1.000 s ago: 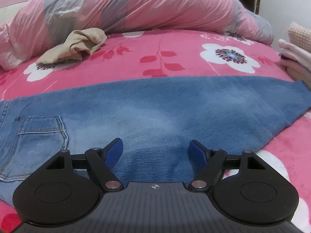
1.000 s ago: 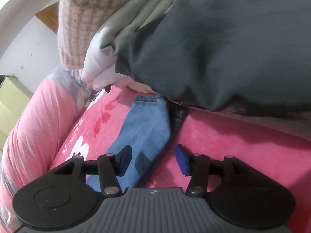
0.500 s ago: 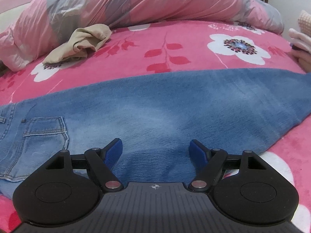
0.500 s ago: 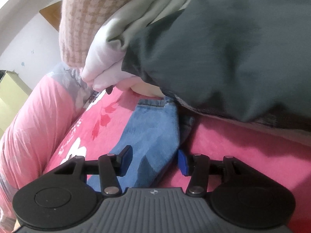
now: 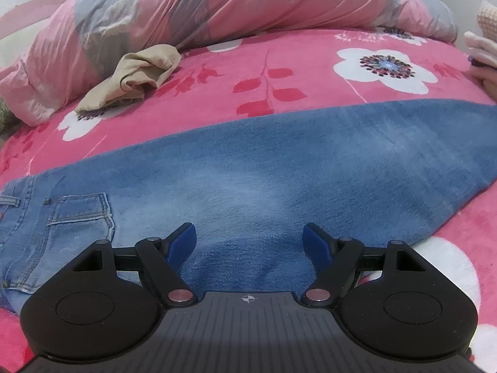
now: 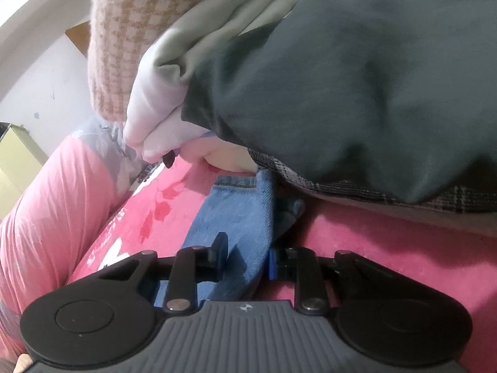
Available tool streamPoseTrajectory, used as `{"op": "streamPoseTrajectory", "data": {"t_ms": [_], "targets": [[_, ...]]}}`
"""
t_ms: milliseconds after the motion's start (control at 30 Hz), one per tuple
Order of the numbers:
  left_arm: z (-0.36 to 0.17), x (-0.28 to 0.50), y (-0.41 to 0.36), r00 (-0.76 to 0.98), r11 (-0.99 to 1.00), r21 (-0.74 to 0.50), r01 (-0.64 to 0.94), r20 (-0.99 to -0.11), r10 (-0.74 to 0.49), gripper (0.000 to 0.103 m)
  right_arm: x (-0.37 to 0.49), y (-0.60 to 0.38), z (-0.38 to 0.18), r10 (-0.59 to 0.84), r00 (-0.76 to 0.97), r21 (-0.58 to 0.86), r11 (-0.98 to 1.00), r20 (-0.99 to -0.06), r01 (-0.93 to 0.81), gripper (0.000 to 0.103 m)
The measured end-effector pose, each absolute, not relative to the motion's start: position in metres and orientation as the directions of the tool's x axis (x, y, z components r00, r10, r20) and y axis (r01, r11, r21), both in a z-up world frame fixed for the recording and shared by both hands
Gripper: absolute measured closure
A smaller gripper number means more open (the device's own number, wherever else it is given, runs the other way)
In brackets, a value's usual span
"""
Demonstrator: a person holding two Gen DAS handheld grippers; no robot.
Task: Fold clothes
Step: 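Move the right gripper to the jeans leg hem beside the clothes stack, then grasp the blue jeans leg hem with the right gripper and lift it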
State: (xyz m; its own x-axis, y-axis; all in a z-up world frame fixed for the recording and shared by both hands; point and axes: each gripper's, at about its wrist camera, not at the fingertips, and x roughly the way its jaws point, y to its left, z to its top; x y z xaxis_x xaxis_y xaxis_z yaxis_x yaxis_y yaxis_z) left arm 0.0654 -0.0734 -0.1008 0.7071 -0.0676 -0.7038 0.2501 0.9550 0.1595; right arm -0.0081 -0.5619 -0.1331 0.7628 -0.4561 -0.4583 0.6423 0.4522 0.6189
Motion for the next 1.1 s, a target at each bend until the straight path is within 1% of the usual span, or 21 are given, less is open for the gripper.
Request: {"op": "streamPoseTrajectory", "data": {"t_ms": [33, 67, 100, 167, 567, 633, 700, 800, 933, 1000, 1100], "targets": [[-0.101, 0.065, -0.075, 0.709, 0.954, 0.167, 0.249, -0.703, -0.062, 0.026, -0.008, -0.562, -0.133, -0.458, 0.764, 0.619, 0.454, -0.455, 0.641, 0.076], [-0.101, 0.065, -0.076, 0.71, 0.953, 0.172, 0.247, -0.702, -0.057, 0.026, -0.009, -0.561, -0.133, -0.46, 0.765, 0.621, 0.454, -0.45, 0.639, 0.08], [-0.101, 0.065, -0.076, 0.71, 0.953, 0.176, 0.245, -0.702, -0.053, 0.026, -0.01, -0.562, -0.134, -0.463, 0.768, 0.628, 0.451, -0.442, 0.634, 0.089], [-0.101, 0.064, -0.078, 0.712, 0.953, 0.182, 0.241, -0.701, -0.047, 0.026, -0.012, -0.562, -0.135, -0.469, 0.773, 0.643, 0.444, -0.426, 0.624, 0.092], [-0.101, 0.062, -0.082, 0.718, 0.949, 0.213, 0.234, -0.695, -0.021, 0.026, -0.014, -0.571, -0.145, -0.438, 0.805, 0.719, 0.394, -0.401, 0.573, 0.091], [-0.101, 0.062, -0.082, 0.72, 0.949, 0.216, 0.232, -0.694, -0.018, 0.026, -0.019, -0.57, -0.144, -0.443, 0.809, 0.722, 0.4, -0.386, 0.564, 0.092], [-0.101, 0.061, -0.082, 0.721, 0.949, 0.215, 0.23, -0.693, -0.018, 0.026, -0.023, -0.568, -0.144, -0.448, 0.815, 0.725, 0.41, -0.369, 0.554, 0.097], [-0.101, 0.061, -0.082, 0.723, 0.952, 0.208, 0.225, -0.691, -0.019, 0.026, -0.026, -0.562, -0.139, -0.449, 0.834, 0.721, 0.455, -0.322, 0.523, 0.098], [-0.102, 0.06, -0.079, 0.723, 0.956, 0.192, 0.22, -0.691, -0.027, 0.026, -0.024, -0.547, -0.127, -0.441, 0.859, 0.663, 0.565, -0.259, 0.491, 0.098], [-0.102, 0.06, -0.078, 0.721, 0.958, 0.187, 0.218, -0.692, -0.029, 0.026, -0.02, -0.533, -0.118, -0.426, 0.876, 0.598, 0.649, -0.225, 0.47, 0.098], [-0.101, 0.06, -0.078, 0.721, 0.957, 0.19, 0.22, -0.692, -0.028, 0.026, -0.01, -0.515, -0.109, -0.409, 0.887, 0.494, 0.738, -0.213, 0.459, 0.098]]}}
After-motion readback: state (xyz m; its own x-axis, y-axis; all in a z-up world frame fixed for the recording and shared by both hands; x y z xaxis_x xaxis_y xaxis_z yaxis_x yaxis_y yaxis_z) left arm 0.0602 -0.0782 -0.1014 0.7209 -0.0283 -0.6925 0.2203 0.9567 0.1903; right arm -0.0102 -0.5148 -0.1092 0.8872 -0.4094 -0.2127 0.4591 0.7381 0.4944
